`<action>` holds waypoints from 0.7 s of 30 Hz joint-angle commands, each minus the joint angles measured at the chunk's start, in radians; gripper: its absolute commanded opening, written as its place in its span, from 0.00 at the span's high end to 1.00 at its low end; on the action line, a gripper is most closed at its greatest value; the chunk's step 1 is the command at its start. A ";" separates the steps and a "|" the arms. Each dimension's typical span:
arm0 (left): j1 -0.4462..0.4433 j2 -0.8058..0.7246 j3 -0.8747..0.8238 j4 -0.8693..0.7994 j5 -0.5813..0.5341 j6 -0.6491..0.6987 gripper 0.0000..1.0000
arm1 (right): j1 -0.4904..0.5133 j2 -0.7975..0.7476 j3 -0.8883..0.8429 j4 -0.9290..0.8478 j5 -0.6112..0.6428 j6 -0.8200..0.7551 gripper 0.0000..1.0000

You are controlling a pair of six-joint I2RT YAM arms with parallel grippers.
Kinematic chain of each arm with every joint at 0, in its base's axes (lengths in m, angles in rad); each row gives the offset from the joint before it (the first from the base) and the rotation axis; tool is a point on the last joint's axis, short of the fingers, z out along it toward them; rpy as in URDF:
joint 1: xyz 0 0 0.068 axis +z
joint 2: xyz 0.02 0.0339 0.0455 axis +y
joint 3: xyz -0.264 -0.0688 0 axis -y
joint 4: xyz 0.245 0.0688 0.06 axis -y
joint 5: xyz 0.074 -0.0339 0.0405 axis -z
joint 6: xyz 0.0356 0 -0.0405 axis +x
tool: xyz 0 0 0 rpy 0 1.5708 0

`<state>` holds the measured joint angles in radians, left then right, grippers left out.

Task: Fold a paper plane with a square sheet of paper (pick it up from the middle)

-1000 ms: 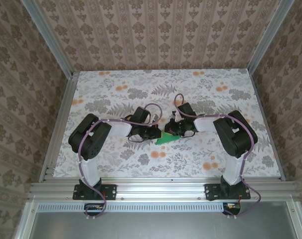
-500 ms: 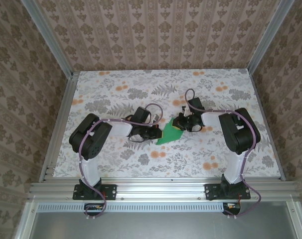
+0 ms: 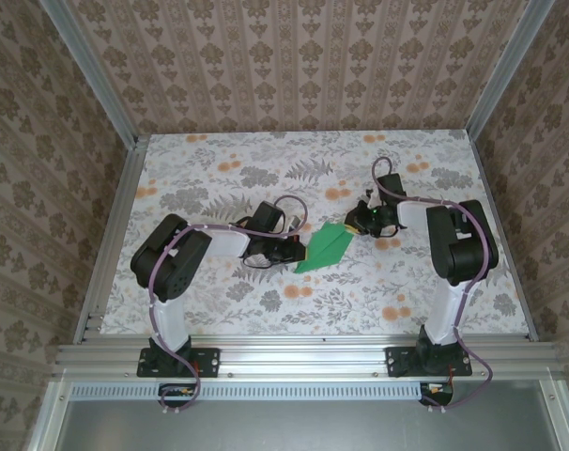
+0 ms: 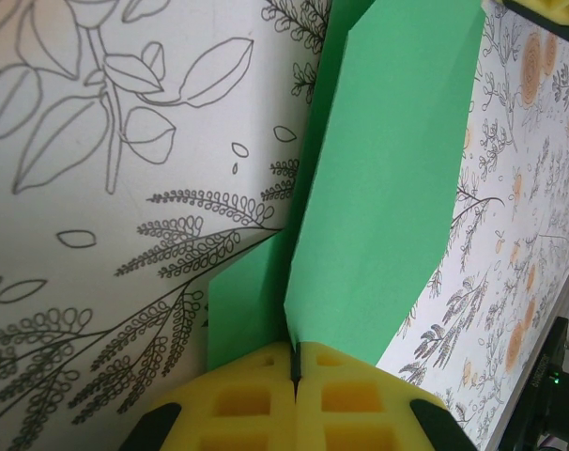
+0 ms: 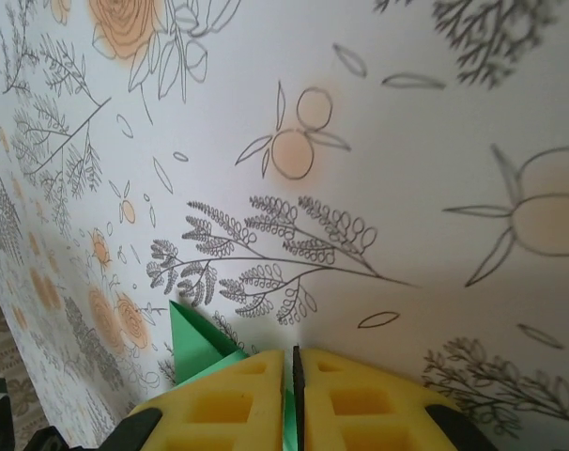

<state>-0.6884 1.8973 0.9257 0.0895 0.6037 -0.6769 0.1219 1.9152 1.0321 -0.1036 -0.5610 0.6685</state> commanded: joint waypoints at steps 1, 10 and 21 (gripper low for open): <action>-0.020 0.077 -0.044 -0.197 -0.067 0.028 1.00 | 0.010 -0.095 -0.004 -0.038 -0.017 -0.013 0.86; -0.028 0.079 -0.021 -0.206 -0.070 0.028 1.00 | 0.100 -0.267 -0.122 -0.005 0.081 0.053 0.83; -0.042 0.097 0.005 -0.216 -0.068 0.024 1.00 | 0.241 -0.189 -0.179 0.151 0.006 0.130 0.91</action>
<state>-0.7094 1.9182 0.9703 0.0406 0.6102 -0.6762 0.3393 1.6836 0.8795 -0.0189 -0.5236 0.7433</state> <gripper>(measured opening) 0.050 0.097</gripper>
